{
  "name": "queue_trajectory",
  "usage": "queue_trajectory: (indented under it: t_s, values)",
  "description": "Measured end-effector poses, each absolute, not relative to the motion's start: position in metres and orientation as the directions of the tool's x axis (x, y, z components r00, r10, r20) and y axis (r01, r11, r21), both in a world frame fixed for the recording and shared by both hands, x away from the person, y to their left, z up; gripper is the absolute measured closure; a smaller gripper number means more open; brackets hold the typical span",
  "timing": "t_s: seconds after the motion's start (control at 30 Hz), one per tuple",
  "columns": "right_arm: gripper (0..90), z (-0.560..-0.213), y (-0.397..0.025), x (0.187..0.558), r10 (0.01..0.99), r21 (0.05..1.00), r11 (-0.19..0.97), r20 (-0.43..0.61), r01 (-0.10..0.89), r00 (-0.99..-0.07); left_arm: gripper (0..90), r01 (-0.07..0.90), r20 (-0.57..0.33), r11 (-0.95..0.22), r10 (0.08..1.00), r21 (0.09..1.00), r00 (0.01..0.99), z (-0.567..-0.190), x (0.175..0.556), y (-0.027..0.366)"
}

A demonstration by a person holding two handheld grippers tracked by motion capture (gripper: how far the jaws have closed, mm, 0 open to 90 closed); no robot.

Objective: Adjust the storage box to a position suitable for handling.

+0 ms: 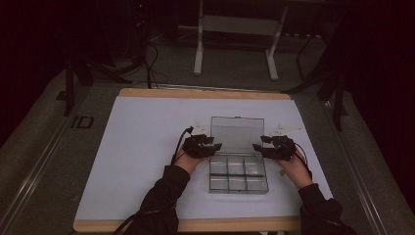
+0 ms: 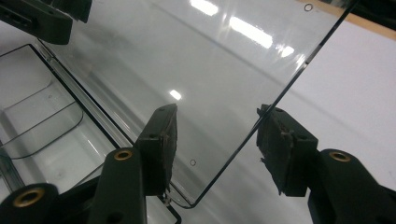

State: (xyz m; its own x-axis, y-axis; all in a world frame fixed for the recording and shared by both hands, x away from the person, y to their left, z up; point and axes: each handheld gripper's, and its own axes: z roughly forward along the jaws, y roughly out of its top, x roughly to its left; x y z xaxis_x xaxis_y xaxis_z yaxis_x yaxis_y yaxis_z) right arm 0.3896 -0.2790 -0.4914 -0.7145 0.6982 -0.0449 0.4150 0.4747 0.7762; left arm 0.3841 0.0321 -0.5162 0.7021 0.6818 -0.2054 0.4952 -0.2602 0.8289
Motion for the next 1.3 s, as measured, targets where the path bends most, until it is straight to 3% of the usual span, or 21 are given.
queue_trajectory:
  t_s: [0.93, 1.1, 1.3]
  values:
    - [44.9, -0.495, -0.28, 0.398, 0.734, 0.719, 0.433, 0.068, 0.543, -0.676, 44.1, 0.58, -0.265, -0.244, 0.709, 0.777, 0.654, -0.521, 0.387, 0.028]
    - [46.5, -0.497, -0.28, 0.398, 0.734, 0.711, 0.445, 0.059, 0.545, -0.677, 38.3, 0.619, -0.3, -0.221, 0.722, 0.753, 0.623, -0.524, 0.389, 0.029]
    - [46.5, -0.497, -0.277, 0.398, 0.73, 0.704, 0.457, 0.052, 0.544, -0.681, 38.1, 0.637, -0.337, -0.199, 0.712, 0.744, 0.616, -0.526, 0.391, 0.031]
